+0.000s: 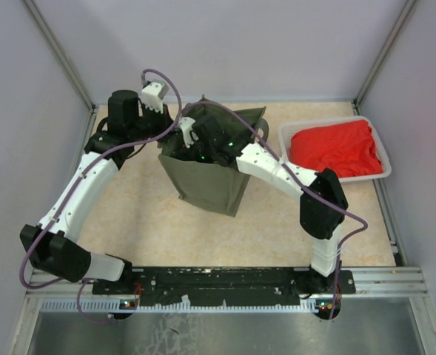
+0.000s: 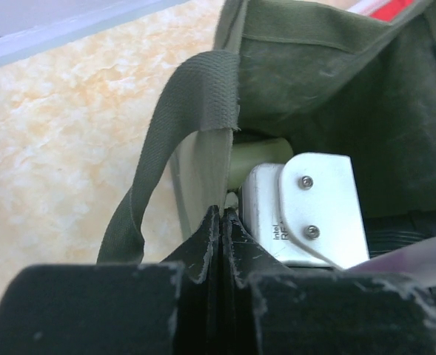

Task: Place the personal care products into the canvas bag

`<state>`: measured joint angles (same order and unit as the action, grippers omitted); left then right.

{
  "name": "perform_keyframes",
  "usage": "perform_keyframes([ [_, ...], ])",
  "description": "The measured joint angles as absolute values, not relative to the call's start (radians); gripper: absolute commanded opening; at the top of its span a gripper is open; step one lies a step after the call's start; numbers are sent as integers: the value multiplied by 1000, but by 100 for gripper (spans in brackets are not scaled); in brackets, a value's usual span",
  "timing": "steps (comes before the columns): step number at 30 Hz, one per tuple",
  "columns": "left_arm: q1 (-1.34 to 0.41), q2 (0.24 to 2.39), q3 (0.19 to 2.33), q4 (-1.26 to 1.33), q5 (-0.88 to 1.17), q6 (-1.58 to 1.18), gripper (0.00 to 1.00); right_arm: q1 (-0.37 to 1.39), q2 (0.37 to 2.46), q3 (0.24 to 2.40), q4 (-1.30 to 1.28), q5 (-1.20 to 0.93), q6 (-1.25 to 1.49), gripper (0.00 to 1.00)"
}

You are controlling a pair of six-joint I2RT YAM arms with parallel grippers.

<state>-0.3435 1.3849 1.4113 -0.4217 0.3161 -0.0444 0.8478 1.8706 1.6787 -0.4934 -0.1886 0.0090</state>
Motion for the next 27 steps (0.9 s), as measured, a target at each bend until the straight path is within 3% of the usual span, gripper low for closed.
perform_keyframes([
  [16,-327,1385,1411,-423,245,-24,0,856,1950,1756,-557,-126,28,0],
  [27,-347,1385,1417,-427,242,-25,0,862,1884,1654,-495,-81,53,0],
])
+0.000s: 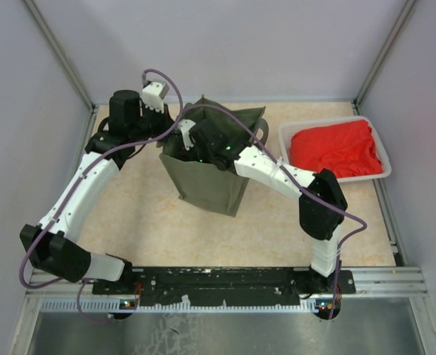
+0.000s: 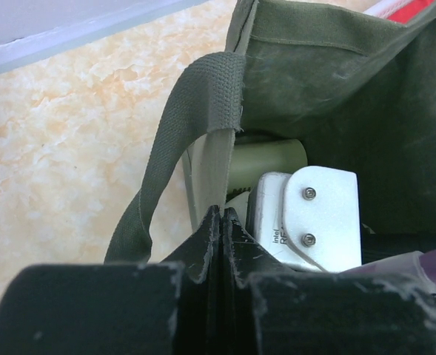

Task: Place the personal care products into the canvas bag

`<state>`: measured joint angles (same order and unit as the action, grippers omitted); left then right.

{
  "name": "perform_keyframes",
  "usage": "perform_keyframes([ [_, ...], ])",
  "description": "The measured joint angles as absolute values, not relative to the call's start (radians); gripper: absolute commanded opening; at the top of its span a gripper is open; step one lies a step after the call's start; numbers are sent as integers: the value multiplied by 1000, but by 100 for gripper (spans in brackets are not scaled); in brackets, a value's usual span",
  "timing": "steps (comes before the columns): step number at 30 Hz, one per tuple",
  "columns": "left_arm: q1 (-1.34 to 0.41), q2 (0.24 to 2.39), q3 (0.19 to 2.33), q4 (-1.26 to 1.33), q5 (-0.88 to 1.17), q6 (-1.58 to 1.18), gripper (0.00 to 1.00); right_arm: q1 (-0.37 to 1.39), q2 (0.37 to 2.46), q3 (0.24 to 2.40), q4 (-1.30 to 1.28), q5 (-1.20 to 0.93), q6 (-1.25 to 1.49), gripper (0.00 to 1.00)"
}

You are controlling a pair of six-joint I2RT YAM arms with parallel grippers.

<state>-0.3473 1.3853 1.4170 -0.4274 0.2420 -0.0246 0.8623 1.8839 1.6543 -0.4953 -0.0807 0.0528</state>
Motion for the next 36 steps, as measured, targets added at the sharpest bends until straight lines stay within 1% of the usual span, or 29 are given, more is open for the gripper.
perform_keyframes([
  [11,-352,1386,1425,-443,200,-22,0,861,1792,1505,-408,-83,74,0],
  [18,-352,1388,1439,-464,189,-22,0,861,1795,1504,-416,-84,74,0],
  [23,-352,1389,1446,-476,179,-21,0,861,1808,1528,-466,-78,75,0],
  [31,-352,1395,1457,-487,175,-21,0,861,1846,1560,-614,-52,74,0],
  [32,-352,1395,1457,-487,174,-21,0,861,1848,1560,-621,-48,73,3],
  [34,-352,1395,1457,-487,173,-21,0,861,1853,1560,-633,-38,73,16],
  [36,-352,1395,1457,-488,173,-21,0,861,1855,1560,-640,-30,72,33],
])
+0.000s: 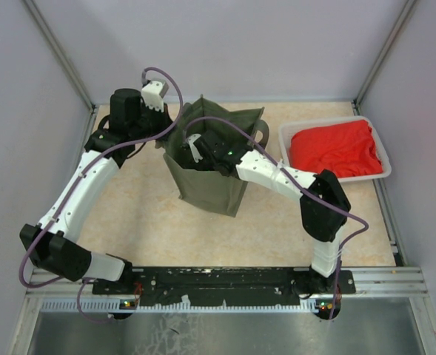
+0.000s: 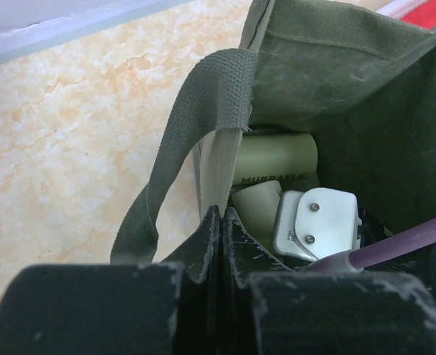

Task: Place the personal care products into the canvas bag

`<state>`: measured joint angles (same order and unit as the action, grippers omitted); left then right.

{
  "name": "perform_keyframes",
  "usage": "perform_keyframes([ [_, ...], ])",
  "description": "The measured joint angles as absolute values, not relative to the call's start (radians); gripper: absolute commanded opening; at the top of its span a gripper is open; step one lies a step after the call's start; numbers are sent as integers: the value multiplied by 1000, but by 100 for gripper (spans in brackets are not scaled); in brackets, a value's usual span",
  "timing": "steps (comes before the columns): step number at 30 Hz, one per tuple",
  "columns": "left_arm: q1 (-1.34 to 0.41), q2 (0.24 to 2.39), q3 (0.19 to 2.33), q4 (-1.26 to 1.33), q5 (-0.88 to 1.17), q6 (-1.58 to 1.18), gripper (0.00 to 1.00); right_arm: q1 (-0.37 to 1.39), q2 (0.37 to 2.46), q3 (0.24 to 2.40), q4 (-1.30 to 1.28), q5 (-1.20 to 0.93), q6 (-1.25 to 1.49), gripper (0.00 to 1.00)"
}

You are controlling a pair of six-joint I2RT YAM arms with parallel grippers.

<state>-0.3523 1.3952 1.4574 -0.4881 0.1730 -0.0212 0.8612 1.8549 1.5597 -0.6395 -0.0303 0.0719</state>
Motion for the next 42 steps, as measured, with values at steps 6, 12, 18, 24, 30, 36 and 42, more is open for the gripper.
perform_keyframes([
  [6,-353,1396,1458,-491,173,-21,0,861,1855,1560,-647,-15,66,92],
  [12,-353,1402,1462,-489,172,-21,4,849,1851,1560,-663,38,55,99],
  [18,-353,1412,1470,-487,173,-21,5,848,1783,1560,-682,98,44,99],
  [24,-353,1418,1475,-487,173,-21,15,848,1571,1560,-648,159,41,99],
  [30,-353,1419,1478,-473,173,-20,52,848,1294,1558,-590,272,42,99],
  [36,-353,1419,1479,-461,181,-28,100,841,1121,1489,-570,451,36,99],
  [42,-353,1416,1511,-448,193,-37,100,752,1130,1383,-574,505,38,99],
])
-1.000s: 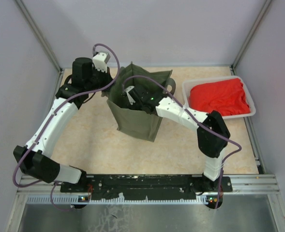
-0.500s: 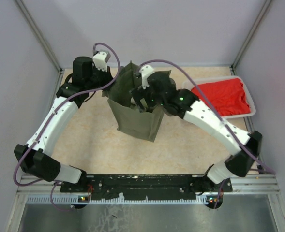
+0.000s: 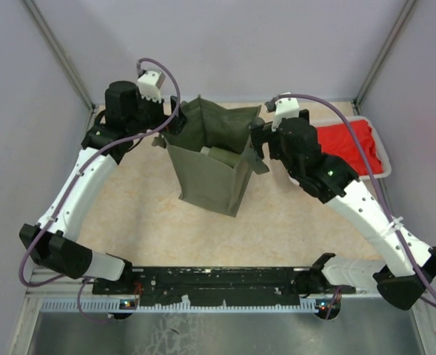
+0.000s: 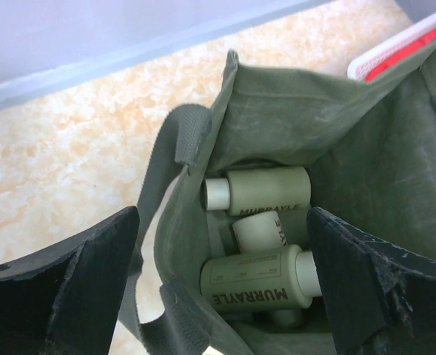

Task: Place the personal care products into the canvas bag

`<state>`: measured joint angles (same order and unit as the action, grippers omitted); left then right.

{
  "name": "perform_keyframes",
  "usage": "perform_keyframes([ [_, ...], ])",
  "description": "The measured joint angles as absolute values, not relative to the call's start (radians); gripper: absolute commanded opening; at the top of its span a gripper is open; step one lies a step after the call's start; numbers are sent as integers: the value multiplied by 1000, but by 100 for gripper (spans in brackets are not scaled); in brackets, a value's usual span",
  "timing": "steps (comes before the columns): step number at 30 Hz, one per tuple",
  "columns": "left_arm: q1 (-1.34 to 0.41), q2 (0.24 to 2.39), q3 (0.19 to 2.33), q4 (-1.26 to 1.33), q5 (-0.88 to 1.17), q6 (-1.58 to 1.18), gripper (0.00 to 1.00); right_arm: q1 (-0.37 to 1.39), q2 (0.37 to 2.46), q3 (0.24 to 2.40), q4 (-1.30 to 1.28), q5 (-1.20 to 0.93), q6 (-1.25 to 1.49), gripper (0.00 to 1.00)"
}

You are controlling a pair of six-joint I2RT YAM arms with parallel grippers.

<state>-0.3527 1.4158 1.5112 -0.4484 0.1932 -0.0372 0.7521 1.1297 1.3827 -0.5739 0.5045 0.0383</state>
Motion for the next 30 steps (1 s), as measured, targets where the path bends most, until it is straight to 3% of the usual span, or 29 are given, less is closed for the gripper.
perform_keyframes([
  [11,-339,1332,1646,-484,47,1,100,359,1141,1291,-590,319,54,99],
  [17,-190,1314,1604,-490,84,-16,100,112,1155,1257,-552,174,57,99],
  [24,48,1390,1449,-421,251,-96,100,-21,1219,1114,-490,23,89,99],
  [30,109,1443,1398,-393,285,-144,100,-83,1266,1040,-444,-54,117,99],
])
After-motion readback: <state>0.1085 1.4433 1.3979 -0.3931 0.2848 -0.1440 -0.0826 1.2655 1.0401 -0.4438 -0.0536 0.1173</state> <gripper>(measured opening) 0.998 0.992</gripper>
